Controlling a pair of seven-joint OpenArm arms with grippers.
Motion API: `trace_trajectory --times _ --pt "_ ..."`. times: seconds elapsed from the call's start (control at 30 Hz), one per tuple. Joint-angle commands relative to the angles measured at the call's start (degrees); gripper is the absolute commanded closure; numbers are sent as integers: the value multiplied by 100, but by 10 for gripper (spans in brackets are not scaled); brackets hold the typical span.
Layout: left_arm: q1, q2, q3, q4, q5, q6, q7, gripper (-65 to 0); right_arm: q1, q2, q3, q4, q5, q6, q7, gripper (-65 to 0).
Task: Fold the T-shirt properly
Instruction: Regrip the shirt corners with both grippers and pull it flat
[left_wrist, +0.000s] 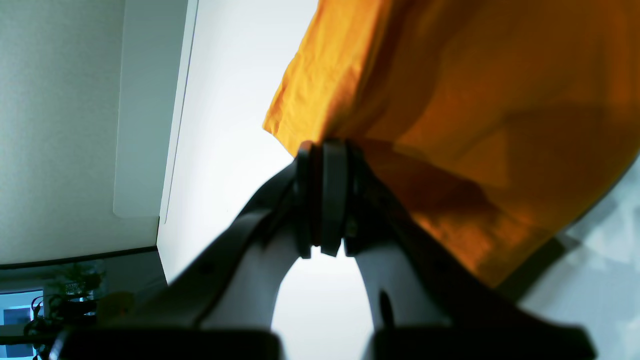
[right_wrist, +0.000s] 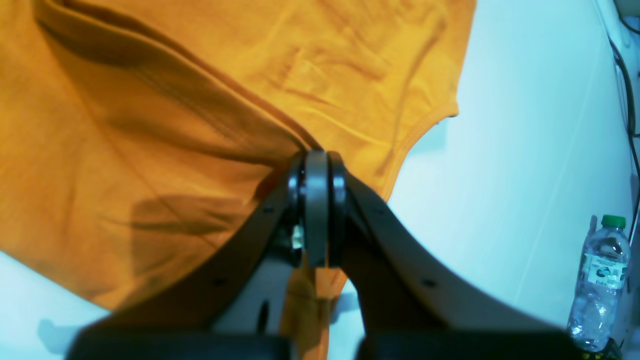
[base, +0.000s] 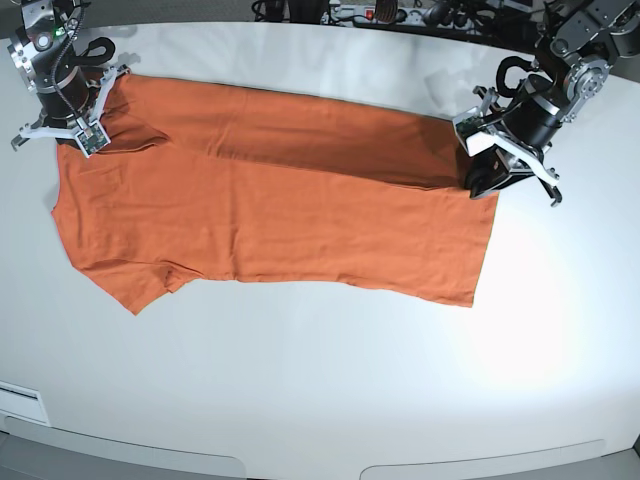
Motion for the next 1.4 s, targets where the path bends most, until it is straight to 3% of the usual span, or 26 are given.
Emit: trace_trajectory --times 0.0,0.07,0.1,0.13,0.2,0.27,0.3,0.37,0.43,0.5,0.6,0.67,0.93,1.07,1.2,1.37 --pt "-24 -76 -46 76 17 94 -92 0 2 74 39 74 -39 -232 103 -88" --pt "-22 -70 -46 76 15 98 -79 -150 2 76 42 74 -46 -553 94 -306" --pt "-20 -68 -46 76 11 166 -42 -236 2 76 42 74 -66 -603 94 -369" --pt "-20 -68 -46 76 -37 310 -35 -294 0 76 42 74 -63 -612 85 -382" --pt "-20 -68 -46 79 -260 800 -24 -316 -2 74 42 76 -61 -684 -2 -351" --pt "-20 -20 -44 79 -299 1394 -26 -282 -2 74 42 85 -61 -763 -98 -255" --pt "-20 17 -44 79 -299 1694 -26 -214 -2 72 42 101 -59 -778 -146 -178" --pt "-13 59 -42 79 -326 2120 -15 0 -4 72 42 144 -39 -789 -326 0" --pt "-11 57 -42 79 -479 2142 4 0 -4 74 42 205 74 -804 -374 0" --pt "-26 59 -42 79 -636 1626 -11 0 -4 72 42 267 404 -643 -378 0" --pt "-24 61 -42 79 -881 590 -114 0 -4 59 39 271 1128 74 -380 0" --pt "-52 105 -42 72 -1121 122 -144 0 -2 -46 39 267 1228 376 -380 0" --pt "-664 577 -42 -780 -1880 -1043 -240 0 39 -210 39 -389 1246 494 -313 0" --pt "-601 627 -42 -942 -2131 -1864 -136 0 96 -212 39 -857 1300 699 -442 0" --pt "-396 627 -42 -942 -2192 -2221 328 0 42 -214 39 -894 1626 739 -905 0" --pt "2 625 -42 -918 -2186 -2251 573 0 -332 -212 42 -813 1580 737 -942 0"
